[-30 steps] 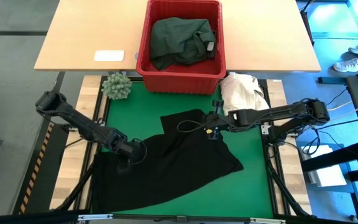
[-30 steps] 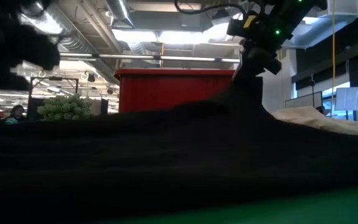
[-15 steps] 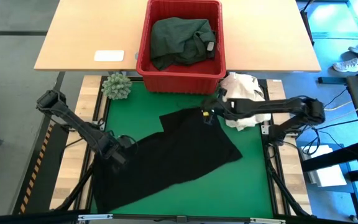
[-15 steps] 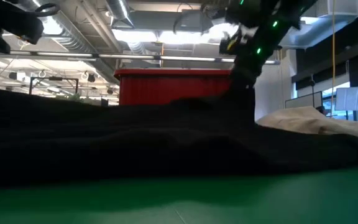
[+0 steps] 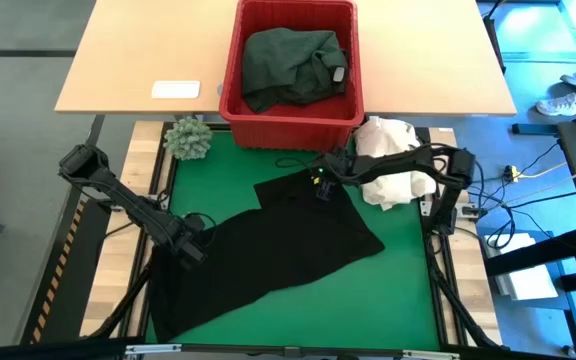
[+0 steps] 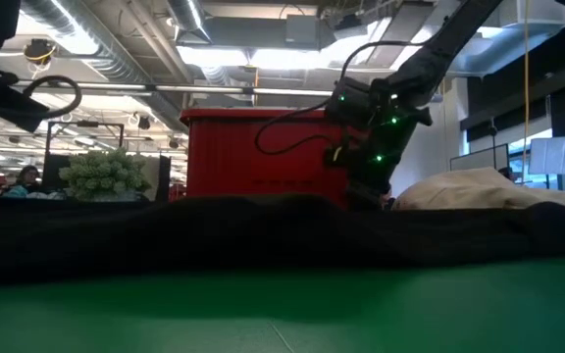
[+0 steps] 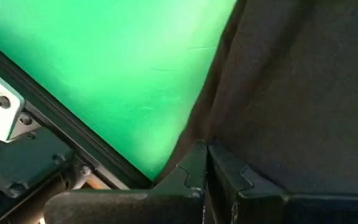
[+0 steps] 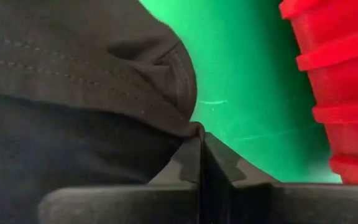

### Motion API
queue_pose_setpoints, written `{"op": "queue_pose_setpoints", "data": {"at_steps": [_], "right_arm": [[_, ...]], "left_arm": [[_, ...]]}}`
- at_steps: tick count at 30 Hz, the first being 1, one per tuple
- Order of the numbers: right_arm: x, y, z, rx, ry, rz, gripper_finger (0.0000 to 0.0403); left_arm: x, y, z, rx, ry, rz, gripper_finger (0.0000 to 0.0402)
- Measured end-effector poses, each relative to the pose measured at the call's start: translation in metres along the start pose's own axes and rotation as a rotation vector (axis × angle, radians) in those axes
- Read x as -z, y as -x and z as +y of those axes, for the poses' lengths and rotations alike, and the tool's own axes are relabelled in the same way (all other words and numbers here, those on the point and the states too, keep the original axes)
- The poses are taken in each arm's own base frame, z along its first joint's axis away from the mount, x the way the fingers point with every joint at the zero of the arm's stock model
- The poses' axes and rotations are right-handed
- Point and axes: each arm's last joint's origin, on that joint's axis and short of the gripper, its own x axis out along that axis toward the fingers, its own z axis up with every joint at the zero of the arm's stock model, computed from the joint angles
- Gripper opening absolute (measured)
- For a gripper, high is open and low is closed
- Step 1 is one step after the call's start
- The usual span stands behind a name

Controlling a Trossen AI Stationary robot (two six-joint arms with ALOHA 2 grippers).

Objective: Fold laundry
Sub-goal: Fold the black shirt

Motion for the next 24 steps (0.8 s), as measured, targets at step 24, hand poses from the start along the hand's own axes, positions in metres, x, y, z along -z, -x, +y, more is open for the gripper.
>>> {"op": "queue_pose_setpoints", "data": {"at_steps": [24], "right_arm": [[-0.018,0.089,0.025,0.037,0.183,-0.208,0.0165]], "left_arm": [[-0.003,0.043,-0.001,-0.051,0.0,-0.055,0.0097]]}}
